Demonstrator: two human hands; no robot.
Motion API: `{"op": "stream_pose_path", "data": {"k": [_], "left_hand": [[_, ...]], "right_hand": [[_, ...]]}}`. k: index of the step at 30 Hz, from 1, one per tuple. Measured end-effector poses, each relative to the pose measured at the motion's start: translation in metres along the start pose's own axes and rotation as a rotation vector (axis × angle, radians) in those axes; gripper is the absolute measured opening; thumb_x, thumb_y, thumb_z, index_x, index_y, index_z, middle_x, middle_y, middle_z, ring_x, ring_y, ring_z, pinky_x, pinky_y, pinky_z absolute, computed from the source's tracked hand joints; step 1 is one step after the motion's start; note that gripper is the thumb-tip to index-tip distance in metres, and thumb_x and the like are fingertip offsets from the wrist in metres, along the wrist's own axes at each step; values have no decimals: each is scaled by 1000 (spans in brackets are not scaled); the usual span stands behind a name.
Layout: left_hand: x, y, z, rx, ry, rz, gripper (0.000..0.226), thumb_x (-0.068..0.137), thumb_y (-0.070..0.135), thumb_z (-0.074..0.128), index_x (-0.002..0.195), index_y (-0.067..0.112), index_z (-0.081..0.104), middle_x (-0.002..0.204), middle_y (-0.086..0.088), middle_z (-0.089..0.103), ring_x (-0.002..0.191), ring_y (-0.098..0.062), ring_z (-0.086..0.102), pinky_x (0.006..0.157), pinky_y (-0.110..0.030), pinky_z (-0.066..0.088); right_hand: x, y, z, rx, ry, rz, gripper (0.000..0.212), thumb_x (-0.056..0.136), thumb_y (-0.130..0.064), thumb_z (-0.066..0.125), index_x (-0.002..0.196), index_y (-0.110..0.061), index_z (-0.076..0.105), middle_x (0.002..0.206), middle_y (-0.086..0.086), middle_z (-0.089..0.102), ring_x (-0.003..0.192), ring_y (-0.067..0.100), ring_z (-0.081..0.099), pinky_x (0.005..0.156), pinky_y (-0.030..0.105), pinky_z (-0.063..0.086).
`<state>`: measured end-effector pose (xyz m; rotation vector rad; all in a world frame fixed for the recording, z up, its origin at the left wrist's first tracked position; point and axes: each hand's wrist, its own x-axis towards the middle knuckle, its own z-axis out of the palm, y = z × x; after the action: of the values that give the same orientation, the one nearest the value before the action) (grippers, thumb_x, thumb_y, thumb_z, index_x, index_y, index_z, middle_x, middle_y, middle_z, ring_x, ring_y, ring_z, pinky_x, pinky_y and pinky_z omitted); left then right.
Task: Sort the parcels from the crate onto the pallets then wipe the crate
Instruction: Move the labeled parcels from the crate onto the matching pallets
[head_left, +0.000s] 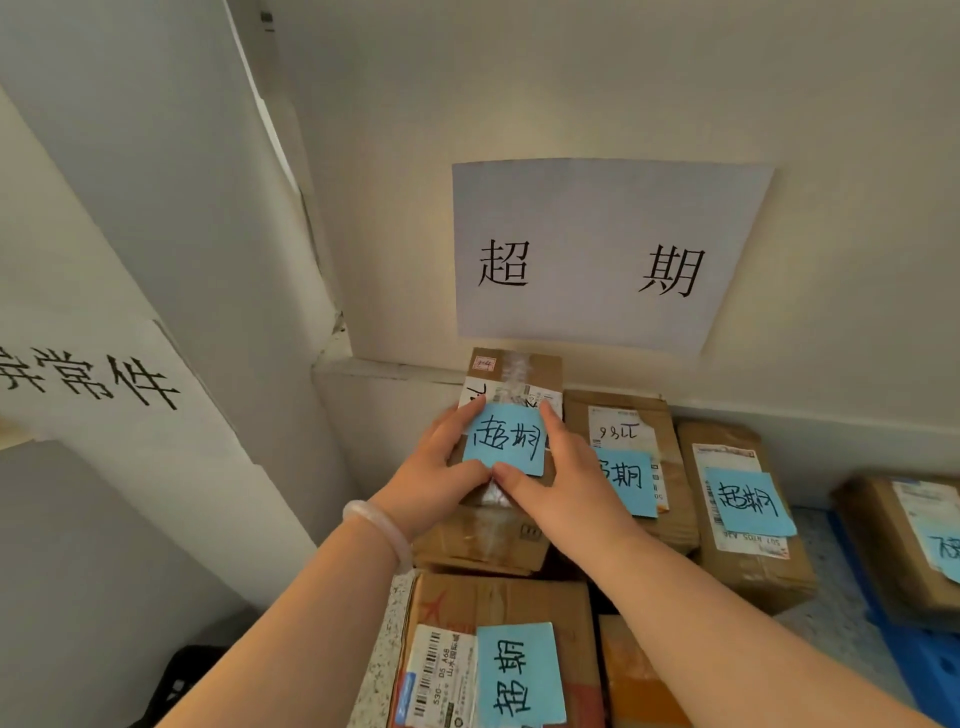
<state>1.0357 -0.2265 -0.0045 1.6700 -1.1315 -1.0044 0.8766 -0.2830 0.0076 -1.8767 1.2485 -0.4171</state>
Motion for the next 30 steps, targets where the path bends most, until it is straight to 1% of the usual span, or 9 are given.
{"op": "stream_pose_path", "data": {"k": [8, 12, 14, 15, 17, 20, 22, 25, 30], "left_hand": [[11, -1, 2, 69, 37, 33, 66, 92, 18, 61, 148, 38, 32, 148, 6, 33, 127, -11, 40, 72, -1, 43], [7, 1, 3, 149, 40, 30, 69, 91, 25, 64, 149, 40, 29, 154, 6, 25, 136, -13, 31, 80, 0, 39], [0, 4, 4, 172, 61, 39, 72, 89, 31, 66, 150, 41, 27, 156, 7, 22, 141, -13, 26, 98, -9, 31], [-4, 6, 6, 186, 71, 46, 73, 89, 34, 66, 150, 41, 26, 157, 7, 20, 142, -12, 24, 102, -14, 28], [-18, 9, 11, 233, 83, 48, 74, 91, 36, 64, 152, 39, 22, 159, 8, 14, 142, -11, 22, 102, -16, 26], [-40, 11, 17, 316, 105, 67, 79, 90, 42, 64, 153, 40, 17, 161, 10, 5, 146, -14, 16, 106, -19, 25], [-55, 11, 19, 357, 126, 75, 82, 88, 45, 66, 152, 44, 14, 162, 10, 1, 148, -17, 10, 116, -30, 20], [-80, 12, 26, 495, 175, 84, 85, 85, 51, 66, 150, 48, 11, 162, 10, -3, 149, -22, 2, 120, -45, 16], [-127, 26, 56, 698, 196, 90, 90, 85, 57, 63, 151, 48, 4, 163, 9, -7, 149, -23, -1, 119, -48, 14]], "right_hand": [[13, 2, -4, -24, -13, -9, 90, 86, -58, 62, 155, -42, 5, 149, -9, 30, 135, 14, 32, 108, 35, 30], [7, 2, -10, -38, -21, -20, 89, 87, -57, 62, 154, -42, 6, 148, -9, 29, 135, 13, 31, 108, 35, 29], [0, 5, -14, -60, -14, -36, 86, 87, -59, 60, 153, -45, 8, 152, -10, 25, 139, 14, 26, 112, 39, 27], [-5, 7, -16, -69, -11, -50, 84, 87, -60, 59, 152, -46, 8, 155, -12, 21, 142, 14, 22, 115, 42, 24], [-18, 11, -19, -82, -8, -85, 82, 86, -63, 56, 151, -48, 9, 160, -15, 12, 148, 15, 11, 118, 45, 20], [-43, 16, -22, -113, 0, -146, 82, 86, -63, 56, 151, -50, 8, 162, -17, 4, 149, 12, 4, 120, 43, 18], [-62, 20, -24, -155, -7, -181, 83, 87, -63, 57, 151, -50, 6, 162, -19, 1, 149, 10, 1, 119, 41, 17], [-97, 31, -29, -211, -13, -216, 86, 86, -62, 58, 152, -50, 4, 161, -20, -3, 149, 7, -3, 118, 38, 15], [-157, 67, -47, -313, 2, -234, 91, 82, -67, 60, 151, -49, 3, 161, -20, -5, 149, 8, -3, 120, 39, 13]]}}
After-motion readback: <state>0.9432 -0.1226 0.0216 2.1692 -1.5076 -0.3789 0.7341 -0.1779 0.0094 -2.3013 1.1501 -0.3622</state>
